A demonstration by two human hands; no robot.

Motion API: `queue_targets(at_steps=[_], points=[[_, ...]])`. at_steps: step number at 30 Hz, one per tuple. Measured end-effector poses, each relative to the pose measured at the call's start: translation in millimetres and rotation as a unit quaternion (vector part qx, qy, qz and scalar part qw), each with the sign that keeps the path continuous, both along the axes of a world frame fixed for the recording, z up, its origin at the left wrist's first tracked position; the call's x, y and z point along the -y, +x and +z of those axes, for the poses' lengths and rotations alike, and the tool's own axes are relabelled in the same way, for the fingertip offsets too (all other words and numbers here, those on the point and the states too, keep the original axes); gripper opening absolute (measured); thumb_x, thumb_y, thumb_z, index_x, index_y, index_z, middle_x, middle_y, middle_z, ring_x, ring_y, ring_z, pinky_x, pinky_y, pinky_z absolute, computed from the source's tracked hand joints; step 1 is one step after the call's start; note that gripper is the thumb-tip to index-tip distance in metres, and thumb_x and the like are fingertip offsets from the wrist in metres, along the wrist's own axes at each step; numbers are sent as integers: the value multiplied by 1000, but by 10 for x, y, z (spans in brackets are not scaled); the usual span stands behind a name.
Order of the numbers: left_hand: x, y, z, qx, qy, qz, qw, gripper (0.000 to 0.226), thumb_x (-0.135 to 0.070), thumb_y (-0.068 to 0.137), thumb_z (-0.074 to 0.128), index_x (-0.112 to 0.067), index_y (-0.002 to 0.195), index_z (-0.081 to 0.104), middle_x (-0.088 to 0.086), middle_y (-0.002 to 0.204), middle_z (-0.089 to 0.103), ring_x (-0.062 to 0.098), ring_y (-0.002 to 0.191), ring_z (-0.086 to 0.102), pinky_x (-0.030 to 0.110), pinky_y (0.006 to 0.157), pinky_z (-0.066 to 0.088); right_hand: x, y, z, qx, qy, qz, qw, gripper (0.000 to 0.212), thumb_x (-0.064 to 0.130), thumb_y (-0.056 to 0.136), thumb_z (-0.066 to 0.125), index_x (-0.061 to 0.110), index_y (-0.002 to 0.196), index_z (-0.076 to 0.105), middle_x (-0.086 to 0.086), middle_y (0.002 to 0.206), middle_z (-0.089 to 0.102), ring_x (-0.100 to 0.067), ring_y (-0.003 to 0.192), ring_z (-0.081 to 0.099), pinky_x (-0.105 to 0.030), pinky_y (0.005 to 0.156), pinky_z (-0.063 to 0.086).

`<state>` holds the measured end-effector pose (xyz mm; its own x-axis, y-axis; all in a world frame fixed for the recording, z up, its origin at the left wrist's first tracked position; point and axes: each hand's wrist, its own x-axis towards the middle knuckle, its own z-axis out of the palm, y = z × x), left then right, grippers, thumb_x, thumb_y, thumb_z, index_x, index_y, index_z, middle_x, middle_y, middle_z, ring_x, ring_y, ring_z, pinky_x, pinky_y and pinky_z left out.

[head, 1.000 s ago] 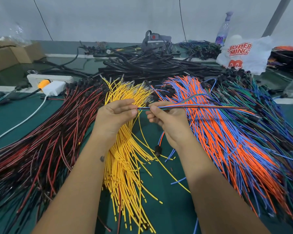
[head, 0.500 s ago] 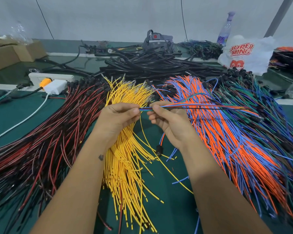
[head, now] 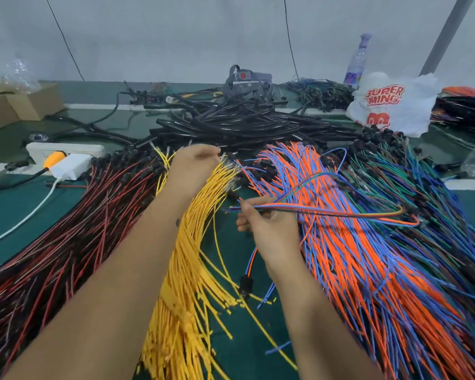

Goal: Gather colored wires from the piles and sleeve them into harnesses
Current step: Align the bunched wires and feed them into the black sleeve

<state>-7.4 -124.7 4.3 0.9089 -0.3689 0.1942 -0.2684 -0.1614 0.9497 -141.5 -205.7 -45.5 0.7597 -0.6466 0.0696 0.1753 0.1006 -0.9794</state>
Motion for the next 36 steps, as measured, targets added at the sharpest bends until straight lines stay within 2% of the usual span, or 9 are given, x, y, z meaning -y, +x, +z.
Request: queue_targets(at_steps=[8,11,15,18,20,24,30,33,36], points=[[793,716,-240,161,264,8,951,30,-18,95,53,-12,122,63,9,129,61,26,121,53,30,99,38,7,89,-80,-18,14,-1,1000,21,-4,90,59,11,75,60,-3,61,59,-7,48,58,-18,48,47],[908,843,-301,156,331,10,931,29,-30,93,56,-9,107,72,15,113,68,33,107,59,37,91,47,8,84,-80,-22,8,-2,1000,22,-4,89,60,12,74,60,0,60,58,-7,49,58,-18,48,48],[1003,892,-304,128,213,129,960,28,-37,86,66,-12,73,65,6,72,64,32,84,62,35,74,50,7,86,-74,-33,20,6,999,26,-3,89,60,15,70,59,3,58,57,-7,49,58,-19,49,49],[1054,948,-273,57,96,206,972,41,-24,78,77,-12,103,46,8,100,61,30,96,59,43,88,50,4,109,-80,-37,33,7,999,29,-4,89,60,17,69,59,4,57,57,-7,49,57,-20,48,48],[1078,1015,-278,57,115,187,974,45,-20,81,75,-15,118,51,6,109,62,27,101,60,39,92,48,3,120,-83,-36,39,6,999,29,-5,88,60,17,69,59,6,55,57,-7,48,57,-20,47,47],[1117,1041,-295,115,126,168,971,21,-20,84,71,-12,103,73,4,105,71,20,98,63,31,90,47,11,135,-86,-34,41,8,999,30,-6,88,60,17,69,60,6,53,57,-6,48,57,-19,47,46],[962,811,-19,56,-116,148,981,14,-22,84,72,-24,71,67,-12,68,63,0,62,56,20,66,48,28,100,-60,-29,3,16,999,27,-5,88,59,15,71,60,2,57,58,-7,48,58,-18,48,47],[706,654,173,61,-186,140,971,12,-29,88,66,-29,79,59,-12,78,62,-6,66,55,10,64,43,29,83,-47,-21,-6,17,1000,21,-6,89,58,10,75,60,-1,58,58,-6,47,57,-18,48,48],[376,465,381,85,-236,130,959,10,-28,91,62,-29,88,52,-5,93,66,3,83,61,21,79,48,23,80,-44,-20,-23,13,999,21,-6,90,57,9,76,59,-3,58,58,-6,45,57,-18,47,48]])
